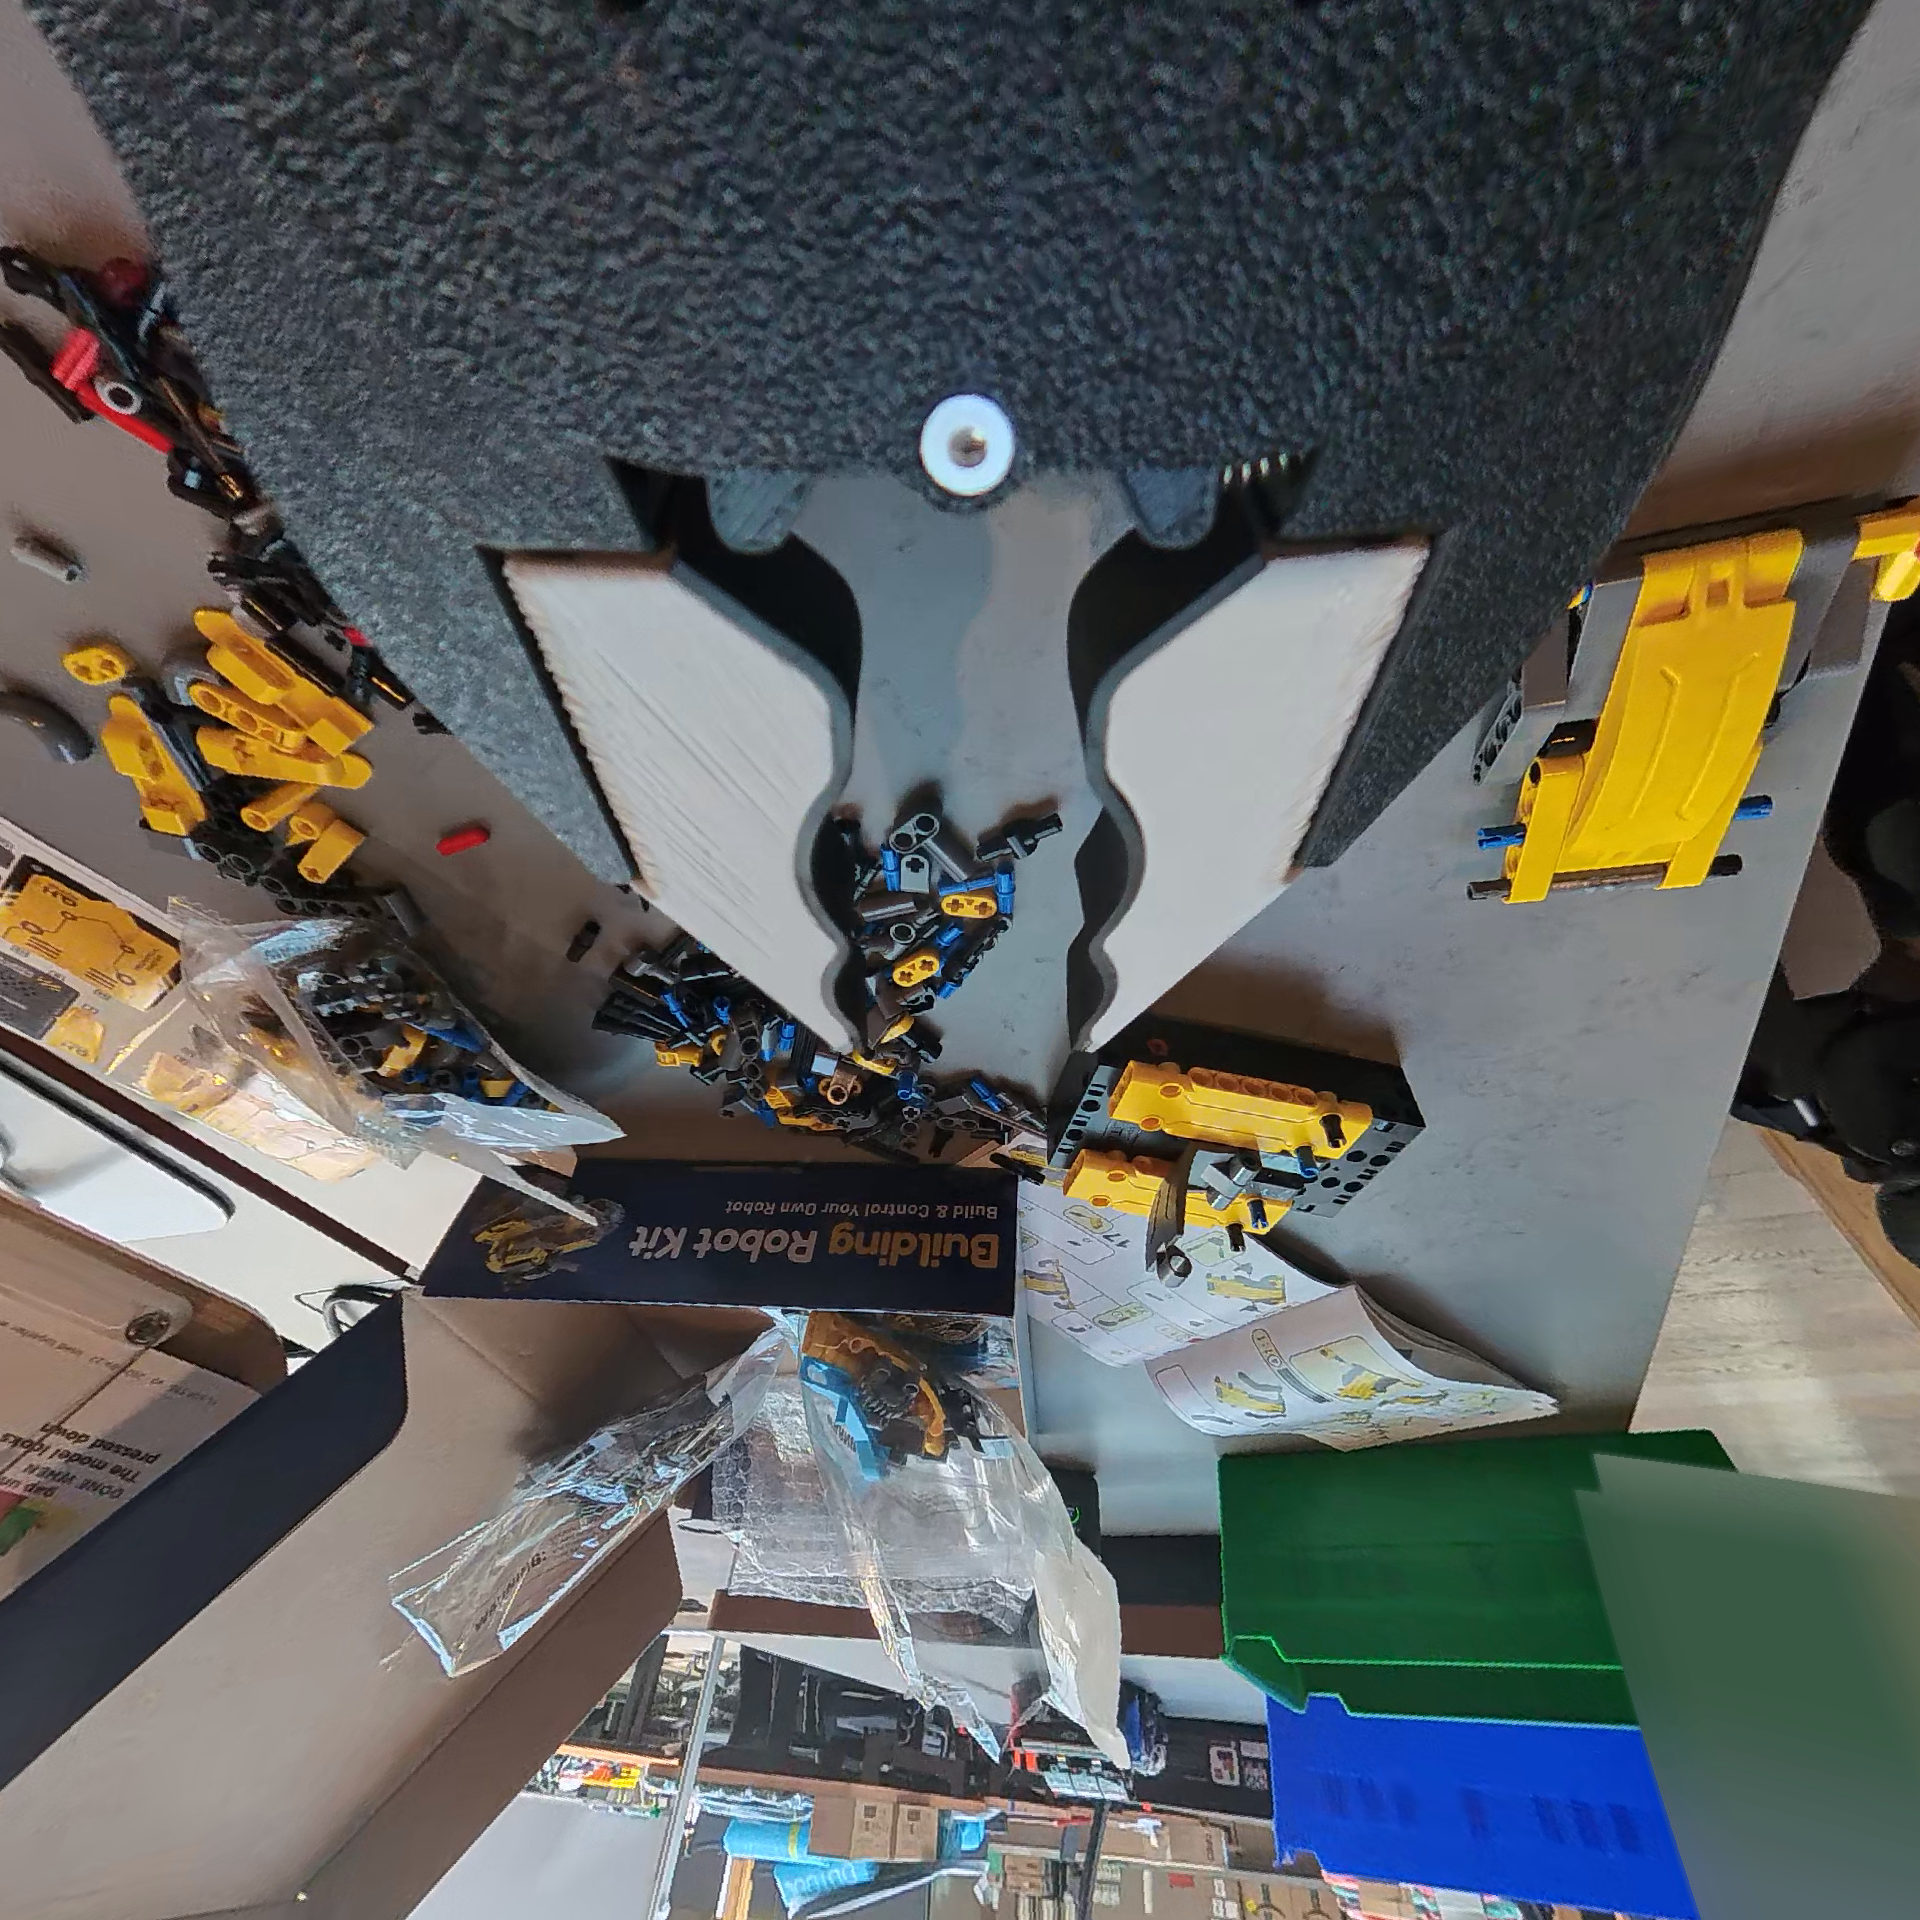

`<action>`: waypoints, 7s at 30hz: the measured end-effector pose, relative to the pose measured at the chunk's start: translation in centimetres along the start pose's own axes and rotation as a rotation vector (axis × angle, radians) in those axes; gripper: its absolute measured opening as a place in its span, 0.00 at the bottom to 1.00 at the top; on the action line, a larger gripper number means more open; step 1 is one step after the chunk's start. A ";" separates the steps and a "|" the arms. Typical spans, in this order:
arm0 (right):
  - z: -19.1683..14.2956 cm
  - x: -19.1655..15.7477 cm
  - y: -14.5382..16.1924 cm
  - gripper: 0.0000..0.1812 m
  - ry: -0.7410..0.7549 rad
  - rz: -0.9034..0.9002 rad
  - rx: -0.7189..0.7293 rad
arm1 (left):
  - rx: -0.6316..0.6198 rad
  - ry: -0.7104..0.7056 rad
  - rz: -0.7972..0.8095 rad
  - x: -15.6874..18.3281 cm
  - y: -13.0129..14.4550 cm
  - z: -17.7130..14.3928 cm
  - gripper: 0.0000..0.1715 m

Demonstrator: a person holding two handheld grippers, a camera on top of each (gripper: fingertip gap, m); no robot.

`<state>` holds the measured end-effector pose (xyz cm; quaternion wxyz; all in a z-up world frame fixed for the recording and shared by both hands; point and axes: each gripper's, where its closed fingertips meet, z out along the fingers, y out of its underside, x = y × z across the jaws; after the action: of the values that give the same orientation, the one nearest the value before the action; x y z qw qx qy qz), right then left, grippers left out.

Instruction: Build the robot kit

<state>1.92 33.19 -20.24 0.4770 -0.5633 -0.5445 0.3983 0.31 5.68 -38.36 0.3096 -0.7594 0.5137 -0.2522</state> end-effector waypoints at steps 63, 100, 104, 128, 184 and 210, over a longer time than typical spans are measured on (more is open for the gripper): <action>-10.3 -14.2 6.5 0.39 0.003 0.185 -0.310 | 0.116 -0.532 -0.150 -9.6 -14.0 -6.6 0.17; -6.6 -11.3 7.1 0.28 0.407 -0.058 -0.473 | 0.265 -1.149 -0.420 -11.1 -8.7 -12.3 0.32; -5.8 -10.4 7.4 0.28 0.446 -0.079 -0.510 | 0.262 -1.142 -0.424 -11.2 -8.5 -11.9 0.32; -6.5 -11.3 5.1 0.21 0.420 -0.141 -0.384 | 0.314 -1.108 -0.369 -10.1 -9.7 -10.9 0.33; -6.6 -10.1 5.8 0.00 0.118 0.241 -0.180 | 0.522 -0.668 -0.164 -8.6 -12.8 -7.1 0.31; -4.7 -11.2 6.2 0.12 0.118 0.174 -0.281 | 0.522 -0.678 -0.186 -8.8 -12.6 -7.4 0.31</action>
<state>6.92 21.87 -26.02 0.3882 -0.6919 -0.5151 0.3243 -0.05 15.93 -24.74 0.6182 -0.7387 0.2315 -0.1366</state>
